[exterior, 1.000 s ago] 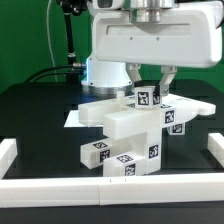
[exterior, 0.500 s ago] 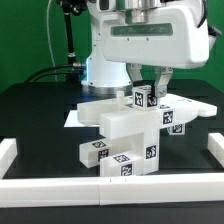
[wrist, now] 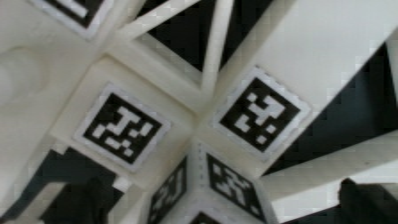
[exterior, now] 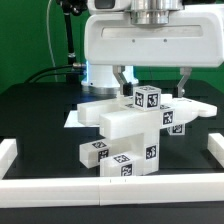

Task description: Assemble chair

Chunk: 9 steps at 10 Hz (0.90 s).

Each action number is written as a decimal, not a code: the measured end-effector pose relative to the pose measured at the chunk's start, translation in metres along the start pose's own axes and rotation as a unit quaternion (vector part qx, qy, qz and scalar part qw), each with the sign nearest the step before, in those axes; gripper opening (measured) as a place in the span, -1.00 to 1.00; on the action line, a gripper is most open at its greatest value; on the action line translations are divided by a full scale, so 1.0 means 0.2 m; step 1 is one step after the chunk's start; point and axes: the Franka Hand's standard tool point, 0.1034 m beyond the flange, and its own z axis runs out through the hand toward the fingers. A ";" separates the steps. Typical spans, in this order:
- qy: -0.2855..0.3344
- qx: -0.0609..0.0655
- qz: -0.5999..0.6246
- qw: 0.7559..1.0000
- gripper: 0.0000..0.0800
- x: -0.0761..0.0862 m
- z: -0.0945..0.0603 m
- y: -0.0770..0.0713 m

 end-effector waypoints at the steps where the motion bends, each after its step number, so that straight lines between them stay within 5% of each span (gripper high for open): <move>1: 0.000 0.000 -0.036 0.999 0.62 0.00 0.00 0.00; 3: 0.001 -0.007 -0.124 0.992 0.62 0.00 0.00 0.01; 4: 0.000 -0.022 -0.254 0.967 0.62 0.01 0.00 0.00; 7: -0.006 -0.022 -0.375 0.927 0.62 0.00 0.01 0.02; 9: -0.006 -0.023 -0.371 0.928 0.62 0.00 0.01 0.02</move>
Offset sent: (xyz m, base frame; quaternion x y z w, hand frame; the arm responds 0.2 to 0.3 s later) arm 0.0127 0.0163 -0.0035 -0.0217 -0.0044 -0.5589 0.8290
